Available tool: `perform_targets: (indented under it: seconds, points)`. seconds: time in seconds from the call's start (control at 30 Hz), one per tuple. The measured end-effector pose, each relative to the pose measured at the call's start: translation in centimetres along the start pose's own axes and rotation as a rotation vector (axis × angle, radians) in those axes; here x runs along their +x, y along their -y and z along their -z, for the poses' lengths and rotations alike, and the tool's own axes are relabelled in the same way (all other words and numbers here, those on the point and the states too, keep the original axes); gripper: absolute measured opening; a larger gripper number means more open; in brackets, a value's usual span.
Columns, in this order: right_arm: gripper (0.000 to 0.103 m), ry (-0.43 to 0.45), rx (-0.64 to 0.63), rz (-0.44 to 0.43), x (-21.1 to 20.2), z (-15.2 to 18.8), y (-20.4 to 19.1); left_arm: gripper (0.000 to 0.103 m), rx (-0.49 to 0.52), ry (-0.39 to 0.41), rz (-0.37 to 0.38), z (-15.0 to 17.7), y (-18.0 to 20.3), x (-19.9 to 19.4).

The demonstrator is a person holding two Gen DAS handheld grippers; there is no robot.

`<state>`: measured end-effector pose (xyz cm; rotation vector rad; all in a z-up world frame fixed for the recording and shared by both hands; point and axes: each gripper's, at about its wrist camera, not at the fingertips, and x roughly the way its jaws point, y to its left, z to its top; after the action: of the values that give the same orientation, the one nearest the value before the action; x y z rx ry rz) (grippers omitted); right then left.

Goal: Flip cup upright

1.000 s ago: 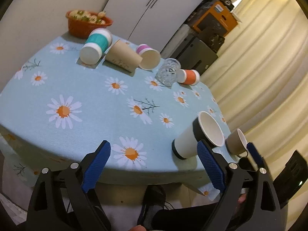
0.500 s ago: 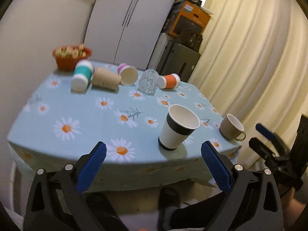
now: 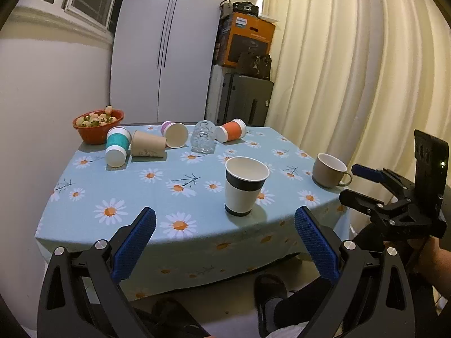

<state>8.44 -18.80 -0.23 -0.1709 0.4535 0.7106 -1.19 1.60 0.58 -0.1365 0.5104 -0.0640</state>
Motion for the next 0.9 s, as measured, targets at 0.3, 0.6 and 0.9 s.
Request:
perform_targets:
  seconds: [0.3, 0.6, 0.9]
  points:
    - [0.098, 0.025, 0.009, 0.016, -0.66, 0.41, 0.08, 0.096, 0.001, 0.005, -0.008, 0.6, 0.26, 0.34]
    - [0.098, 0.023, 0.02, 0.034, -0.38, 0.44, 0.28, 0.096, -0.005, -0.002, -0.016, 0.8, 0.06, 0.64]
    - [0.098, 0.02, 0.019, 0.034, -0.27, 0.49, 0.22, 0.096, 0.001, -0.005, -0.015, 0.8, 0.21, 0.72]
